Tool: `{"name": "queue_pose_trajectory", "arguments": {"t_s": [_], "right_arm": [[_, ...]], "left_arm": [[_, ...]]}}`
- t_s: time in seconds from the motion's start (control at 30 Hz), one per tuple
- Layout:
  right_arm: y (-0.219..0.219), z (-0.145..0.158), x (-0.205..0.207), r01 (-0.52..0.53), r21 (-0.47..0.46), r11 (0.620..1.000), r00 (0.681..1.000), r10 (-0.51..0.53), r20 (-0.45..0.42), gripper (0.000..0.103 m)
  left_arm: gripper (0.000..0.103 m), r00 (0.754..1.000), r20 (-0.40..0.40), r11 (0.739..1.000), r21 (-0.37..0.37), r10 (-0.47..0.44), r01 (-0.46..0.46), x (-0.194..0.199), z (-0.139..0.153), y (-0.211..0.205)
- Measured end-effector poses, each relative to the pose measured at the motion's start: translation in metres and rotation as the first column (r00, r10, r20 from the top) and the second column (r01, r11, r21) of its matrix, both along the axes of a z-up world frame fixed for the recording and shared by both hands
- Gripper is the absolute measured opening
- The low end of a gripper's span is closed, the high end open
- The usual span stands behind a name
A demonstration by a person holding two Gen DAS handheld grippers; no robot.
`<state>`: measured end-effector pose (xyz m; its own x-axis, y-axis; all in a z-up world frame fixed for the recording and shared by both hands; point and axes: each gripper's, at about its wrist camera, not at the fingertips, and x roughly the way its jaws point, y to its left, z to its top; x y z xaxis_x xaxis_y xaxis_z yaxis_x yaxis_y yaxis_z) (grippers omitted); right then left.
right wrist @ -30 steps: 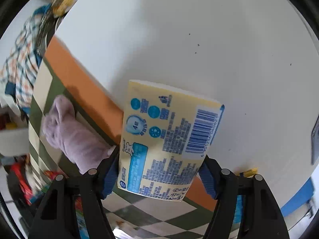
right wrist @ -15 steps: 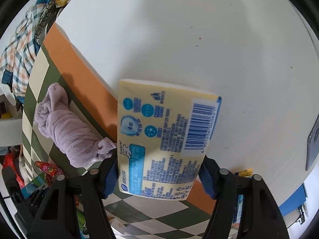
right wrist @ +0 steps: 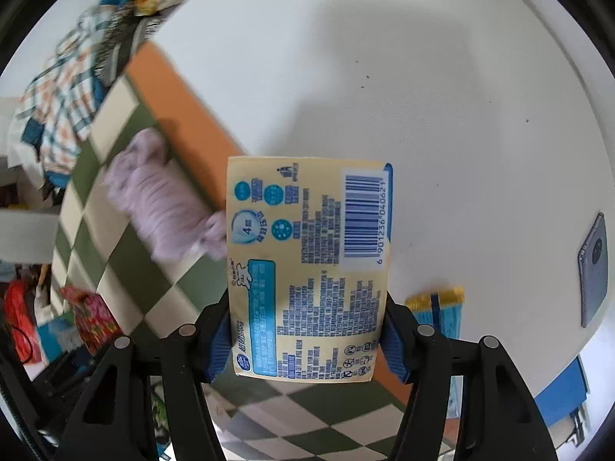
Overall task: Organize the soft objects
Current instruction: 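Carry the red bag and tissue pack into the box and release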
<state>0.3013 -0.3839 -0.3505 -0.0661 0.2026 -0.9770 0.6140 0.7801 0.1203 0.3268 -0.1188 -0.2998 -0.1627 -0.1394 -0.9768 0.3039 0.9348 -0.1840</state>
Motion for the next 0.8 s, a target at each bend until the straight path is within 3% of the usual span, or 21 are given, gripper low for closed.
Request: {"name": "queue_pose_trajectory", "arguments": {"t_s": [0.23,0.33,0.57,0.67,0.8], "right_arm": [[0.049,0.06,-0.042,-0.11,0.027,0.994,0.987,0.106,0.12,0.065],[0.076,0.086,-0.058,-0.172,0.038,0.984,0.973,0.164,0.162,0.065],[0.16,0.137,-0.104,-0.313,0.088,0.946,0.928,0.285,0.24,0.065],[0.209,0.165,-0.117,-0.399,0.103,0.911,0.888,0.355,0.292,0.065],[0.283,0.178,-0.113,-0.492,0.124,0.861,0.837,0.429,0.341,0.065]], "left_arm": [[0.043,0.991,0.062,0.979,-0.176,0.115,-0.103,-0.048,0.081,0.026],[0.043,0.987,0.085,0.973,-0.201,0.136,-0.117,-0.068,0.111,0.042],[0.043,0.969,0.091,0.953,-0.223,0.231,-0.206,-0.126,0.14,0.124],[0.043,0.951,0.084,0.936,-0.219,0.298,-0.274,-0.139,0.148,0.176],[0.043,0.92,0.114,0.919,-0.178,0.374,-0.351,-0.139,0.154,0.24]]}}
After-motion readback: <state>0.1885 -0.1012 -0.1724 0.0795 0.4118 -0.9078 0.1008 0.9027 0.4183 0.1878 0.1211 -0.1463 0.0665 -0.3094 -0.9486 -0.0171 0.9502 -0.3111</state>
